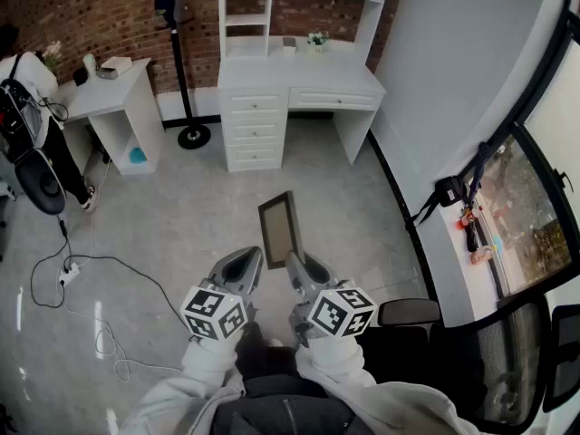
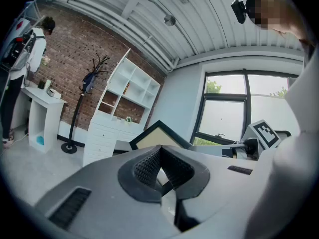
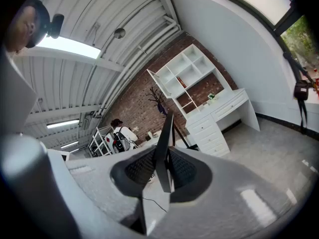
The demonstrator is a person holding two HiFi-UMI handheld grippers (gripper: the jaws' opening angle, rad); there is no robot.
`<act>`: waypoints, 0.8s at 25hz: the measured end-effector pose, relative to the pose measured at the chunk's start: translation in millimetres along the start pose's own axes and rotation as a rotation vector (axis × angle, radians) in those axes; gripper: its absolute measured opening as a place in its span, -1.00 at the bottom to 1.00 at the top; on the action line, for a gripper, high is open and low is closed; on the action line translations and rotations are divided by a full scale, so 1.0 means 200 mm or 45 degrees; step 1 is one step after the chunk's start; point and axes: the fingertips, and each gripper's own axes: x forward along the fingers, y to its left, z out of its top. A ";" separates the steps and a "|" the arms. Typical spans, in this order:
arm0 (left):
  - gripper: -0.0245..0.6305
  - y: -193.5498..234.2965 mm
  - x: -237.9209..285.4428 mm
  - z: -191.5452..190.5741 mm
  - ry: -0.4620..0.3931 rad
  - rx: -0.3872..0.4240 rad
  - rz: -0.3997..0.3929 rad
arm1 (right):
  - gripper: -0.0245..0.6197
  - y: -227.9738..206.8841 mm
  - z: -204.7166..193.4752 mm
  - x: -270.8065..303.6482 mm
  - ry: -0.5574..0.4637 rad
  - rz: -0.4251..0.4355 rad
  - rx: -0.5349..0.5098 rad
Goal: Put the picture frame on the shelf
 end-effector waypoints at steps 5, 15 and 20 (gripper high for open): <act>-0.92 0.00 -0.03 -0.02 0.000 -0.013 0.018 | -0.71 0.01 0.00 -0.02 -0.033 0.029 0.120; -0.92 0.01 -0.04 -0.03 0.020 -0.016 0.031 | -0.71 0.00 0.01 0.00 -0.049 0.051 0.211; -0.92 0.02 0.05 0.03 0.006 -0.021 0.022 | -0.71 -0.08 0.08 0.05 -0.079 0.046 0.317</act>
